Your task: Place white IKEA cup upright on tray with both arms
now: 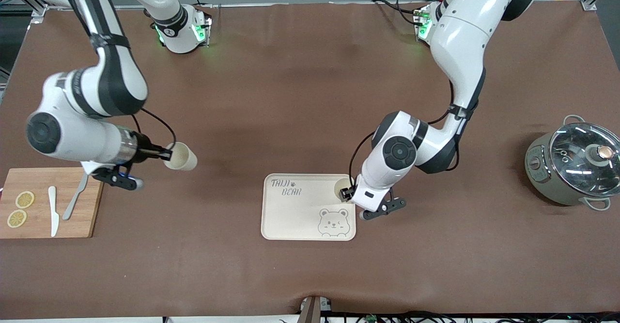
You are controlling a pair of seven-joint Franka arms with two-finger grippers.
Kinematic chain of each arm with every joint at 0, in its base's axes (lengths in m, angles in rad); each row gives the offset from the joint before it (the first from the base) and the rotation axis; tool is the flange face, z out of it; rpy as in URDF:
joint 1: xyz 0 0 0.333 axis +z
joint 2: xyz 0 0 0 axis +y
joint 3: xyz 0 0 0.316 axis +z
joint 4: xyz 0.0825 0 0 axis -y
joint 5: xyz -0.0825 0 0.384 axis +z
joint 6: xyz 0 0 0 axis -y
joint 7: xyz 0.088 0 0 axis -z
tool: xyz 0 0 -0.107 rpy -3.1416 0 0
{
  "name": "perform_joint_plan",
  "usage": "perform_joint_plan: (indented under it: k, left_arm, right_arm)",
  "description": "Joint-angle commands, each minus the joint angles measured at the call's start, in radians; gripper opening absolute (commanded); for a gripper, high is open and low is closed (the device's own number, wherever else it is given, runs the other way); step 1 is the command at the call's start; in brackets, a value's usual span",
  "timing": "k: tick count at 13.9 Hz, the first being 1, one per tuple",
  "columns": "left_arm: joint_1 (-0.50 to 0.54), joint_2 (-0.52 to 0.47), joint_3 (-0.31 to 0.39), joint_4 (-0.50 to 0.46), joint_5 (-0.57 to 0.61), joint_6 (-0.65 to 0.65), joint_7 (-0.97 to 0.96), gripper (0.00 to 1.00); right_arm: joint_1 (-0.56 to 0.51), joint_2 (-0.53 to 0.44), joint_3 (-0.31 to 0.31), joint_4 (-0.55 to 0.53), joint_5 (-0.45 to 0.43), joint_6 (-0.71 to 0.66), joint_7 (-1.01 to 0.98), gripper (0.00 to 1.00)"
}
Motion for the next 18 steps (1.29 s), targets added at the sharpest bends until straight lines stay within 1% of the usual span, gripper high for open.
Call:
perform_joint_plan:
  k: [1,2,3,5,8,10,13,16,18]
  left_arm:
    - [0.059,-0.131,0.011,-0.021,0.020,-0.053,-0.004,1.00]
    - [0.090,-0.161,0.013,-0.019,0.015,-0.096,0.005,1.00]
    - [0.126,-0.193,0.007,-0.019,0.015,-0.120,0.021,1.00]
    - [0.157,-0.247,0.008,-0.023,0.019,-0.189,0.047,1.00]
    - [0.228,-0.311,0.013,-0.024,0.026,-0.300,0.129,1.00]
    - [0.287,-0.349,0.013,-0.029,0.026,-0.361,0.156,1.00]
    - [0.352,-0.388,0.014,-0.029,0.026,-0.438,0.170,1.00]
    - [0.393,-0.422,0.014,-0.030,0.045,-0.538,0.269,1.00]
    - [0.403,-0.449,0.016,-0.030,0.065,-0.579,0.327,1.00]
  right_arm:
    - [0.075,0.109,-0.008,0.134,0.035,-0.018,0.181,0.00]
    - [0.112,0.135,-0.009,0.145,0.051,-0.011,0.238,0.00]
    - [0.145,0.163,-0.009,0.160,0.064,0.024,0.292,0.00]
    - [0.202,0.227,-0.008,0.192,0.072,0.119,0.418,0.00]
    - [0.320,0.359,-0.009,0.300,0.068,0.221,0.628,0.00]
    - [0.336,0.384,-0.009,0.312,0.069,0.279,0.652,0.00]
    - [0.343,0.416,-0.008,0.331,0.071,0.293,0.661,0.00]
    - [0.347,0.428,-0.008,0.334,0.071,0.298,0.684,0.00]
    - [0.354,0.447,-0.008,0.332,0.069,0.323,0.687,0.00]
